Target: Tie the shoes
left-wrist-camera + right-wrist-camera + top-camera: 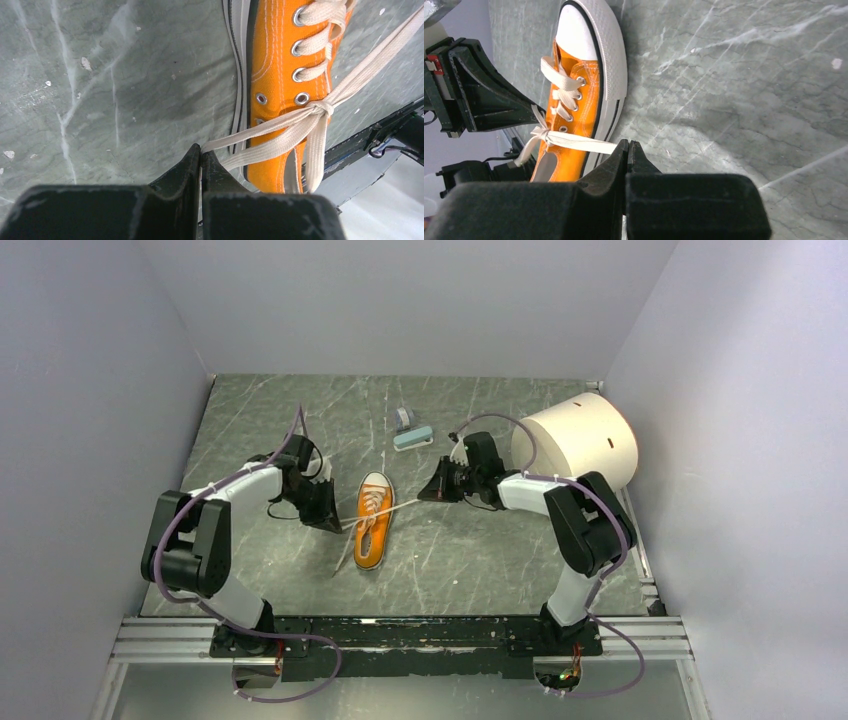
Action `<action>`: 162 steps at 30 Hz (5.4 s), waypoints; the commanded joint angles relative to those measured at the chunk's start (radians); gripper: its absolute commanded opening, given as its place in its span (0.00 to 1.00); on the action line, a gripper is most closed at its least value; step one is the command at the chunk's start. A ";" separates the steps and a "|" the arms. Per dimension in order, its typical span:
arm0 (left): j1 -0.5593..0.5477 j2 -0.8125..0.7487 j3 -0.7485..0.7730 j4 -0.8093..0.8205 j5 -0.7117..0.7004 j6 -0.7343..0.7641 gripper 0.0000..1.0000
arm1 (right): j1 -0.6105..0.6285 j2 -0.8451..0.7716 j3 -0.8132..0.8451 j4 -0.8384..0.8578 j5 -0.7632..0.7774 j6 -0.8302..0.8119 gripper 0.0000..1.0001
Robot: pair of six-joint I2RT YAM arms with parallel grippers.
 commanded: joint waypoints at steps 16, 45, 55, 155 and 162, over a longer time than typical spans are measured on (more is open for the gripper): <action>0.035 0.027 0.013 -0.038 0.013 0.056 0.05 | -0.022 0.037 0.088 -0.114 0.081 -0.223 0.00; -0.004 -0.283 0.085 0.057 0.031 0.062 0.82 | 0.115 -0.262 0.197 -0.486 0.114 -0.428 0.61; -0.001 -0.212 0.062 -0.042 0.174 0.057 0.70 | 0.150 -0.067 0.211 -0.309 -0.184 -0.334 0.60; 0.112 -0.267 -0.017 0.008 0.170 -0.069 0.78 | 0.163 0.244 0.242 0.027 -0.316 0.156 0.55; 0.136 -0.162 -0.117 0.285 0.365 -0.154 0.89 | 0.166 0.247 0.236 0.038 -0.333 0.173 0.49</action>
